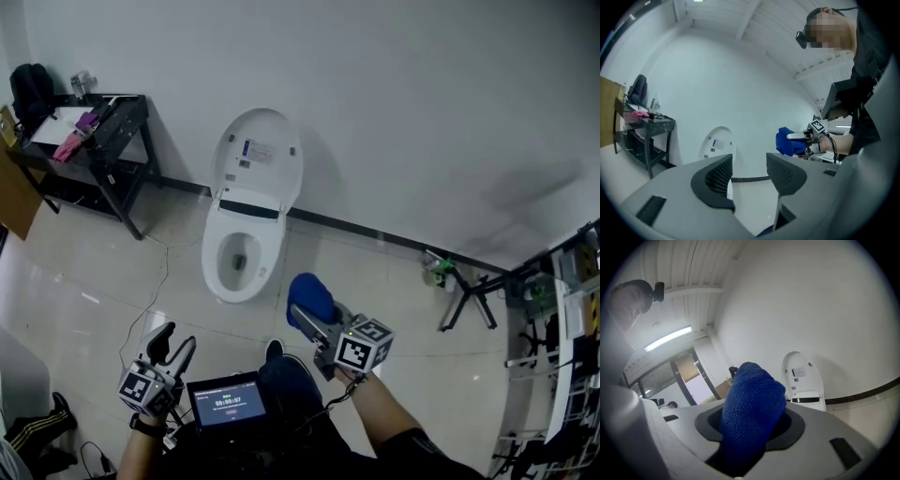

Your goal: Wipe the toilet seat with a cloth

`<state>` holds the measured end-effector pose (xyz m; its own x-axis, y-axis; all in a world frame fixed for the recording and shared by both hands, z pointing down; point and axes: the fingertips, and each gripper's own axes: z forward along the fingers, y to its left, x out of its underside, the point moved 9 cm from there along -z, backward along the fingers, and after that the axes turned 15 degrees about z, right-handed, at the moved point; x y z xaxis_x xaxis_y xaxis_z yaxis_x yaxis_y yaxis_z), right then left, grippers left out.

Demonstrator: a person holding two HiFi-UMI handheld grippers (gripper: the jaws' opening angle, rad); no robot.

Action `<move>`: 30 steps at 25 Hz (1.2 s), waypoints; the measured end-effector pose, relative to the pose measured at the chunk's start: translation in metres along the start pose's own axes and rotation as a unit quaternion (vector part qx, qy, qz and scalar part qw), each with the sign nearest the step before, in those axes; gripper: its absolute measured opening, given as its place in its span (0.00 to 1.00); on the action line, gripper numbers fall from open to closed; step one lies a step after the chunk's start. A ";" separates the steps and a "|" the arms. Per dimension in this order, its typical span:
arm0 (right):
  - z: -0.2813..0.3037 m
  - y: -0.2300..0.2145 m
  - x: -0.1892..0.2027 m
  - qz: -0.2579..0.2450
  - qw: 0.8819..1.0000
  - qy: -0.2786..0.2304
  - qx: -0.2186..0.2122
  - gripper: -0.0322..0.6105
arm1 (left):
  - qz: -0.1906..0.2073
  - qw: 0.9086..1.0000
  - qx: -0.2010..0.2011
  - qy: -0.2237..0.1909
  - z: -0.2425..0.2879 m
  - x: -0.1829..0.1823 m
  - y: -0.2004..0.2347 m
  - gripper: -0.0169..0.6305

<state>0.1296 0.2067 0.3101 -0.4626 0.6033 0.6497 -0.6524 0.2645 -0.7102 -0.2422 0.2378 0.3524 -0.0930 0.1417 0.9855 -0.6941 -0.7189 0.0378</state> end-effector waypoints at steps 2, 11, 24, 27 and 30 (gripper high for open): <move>-0.016 0.013 0.007 0.000 1.000 0.001 -0.005 0.37 | -0.015 1.000 -0.004 -0.003 -0.010 -0.006 -0.011 0.39; -0.045 0.049 0.017 -0.027 0.999 0.006 -0.047 0.36 | -0.023 0.999 -0.015 -0.024 -0.022 -0.013 -0.041 0.39; -0.078 0.041 0.005 -0.026 0.996 -0.006 -0.082 0.36 | 0.000 0.999 -0.012 -0.030 -0.005 -0.038 -0.082 0.39; -0.081 0.039 0.002 -0.024 0.996 -0.007 -0.086 0.36 | 0.000 0.999 -0.014 -0.031 -0.002 -0.042 -0.085 0.39; -0.081 0.040 0.000 -0.026 0.996 -0.006 -0.089 0.36 | 0.004 0.999 -0.016 -0.031 -0.001 -0.043 -0.086 0.39</move>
<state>0.1518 0.2782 0.2602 -0.4394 0.5767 0.6887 -0.5586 0.4250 -0.7123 -0.1793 0.2945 0.3066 -0.0554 0.0938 0.9940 -0.7167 -0.6970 0.0258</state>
